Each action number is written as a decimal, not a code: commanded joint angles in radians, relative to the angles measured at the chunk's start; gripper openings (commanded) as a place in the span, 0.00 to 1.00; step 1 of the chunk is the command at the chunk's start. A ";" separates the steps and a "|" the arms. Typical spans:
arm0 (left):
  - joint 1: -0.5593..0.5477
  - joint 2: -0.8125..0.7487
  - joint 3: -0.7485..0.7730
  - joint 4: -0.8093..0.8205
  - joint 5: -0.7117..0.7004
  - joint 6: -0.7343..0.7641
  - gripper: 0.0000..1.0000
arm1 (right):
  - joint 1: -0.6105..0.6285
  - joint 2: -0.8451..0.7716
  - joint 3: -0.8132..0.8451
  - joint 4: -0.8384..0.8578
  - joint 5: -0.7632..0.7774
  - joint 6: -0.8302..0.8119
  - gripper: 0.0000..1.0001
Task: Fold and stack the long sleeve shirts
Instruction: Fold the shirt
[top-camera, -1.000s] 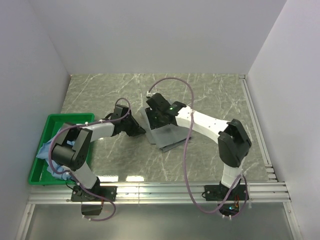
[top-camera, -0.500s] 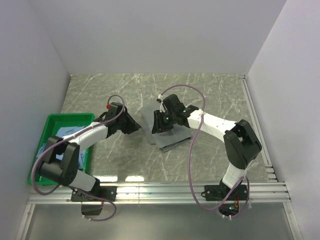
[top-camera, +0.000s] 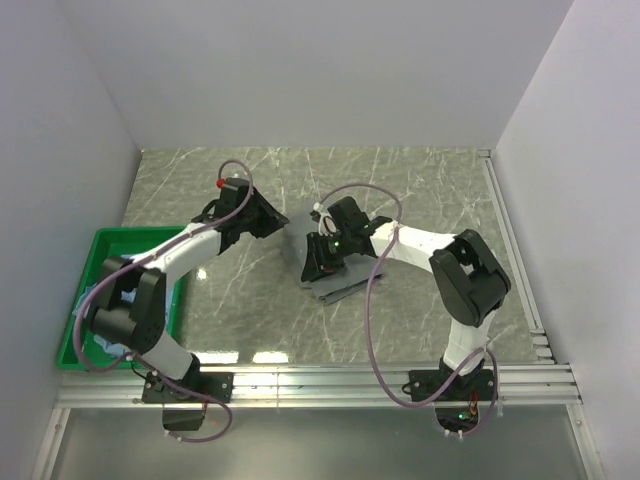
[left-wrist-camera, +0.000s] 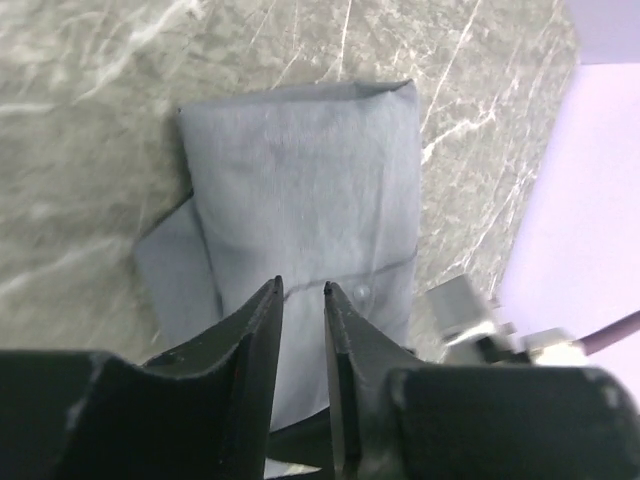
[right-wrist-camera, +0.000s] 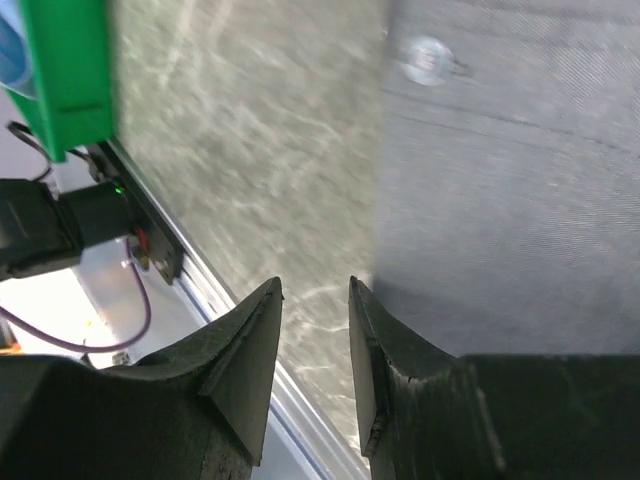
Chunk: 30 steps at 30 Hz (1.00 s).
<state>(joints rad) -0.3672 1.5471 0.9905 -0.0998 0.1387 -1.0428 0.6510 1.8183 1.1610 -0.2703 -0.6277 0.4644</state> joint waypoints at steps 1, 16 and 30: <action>-0.006 0.089 0.051 0.087 0.059 0.006 0.28 | -0.020 0.038 -0.011 -0.026 -0.060 -0.042 0.40; -0.049 0.321 0.050 0.163 0.038 0.004 0.15 | -0.185 0.093 -0.121 -0.015 -0.122 -0.084 0.34; -0.058 0.274 0.074 0.118 -0.001 0.058 0.19 | -0.373 -0.182 -0.188 0.077 -0.174 -0.009 0.32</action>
<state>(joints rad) -0.4206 1.8584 1.0328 0.0330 0.1596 -1.0138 0.3214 1.6211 1.0138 -0.2386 -0.7750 0.4122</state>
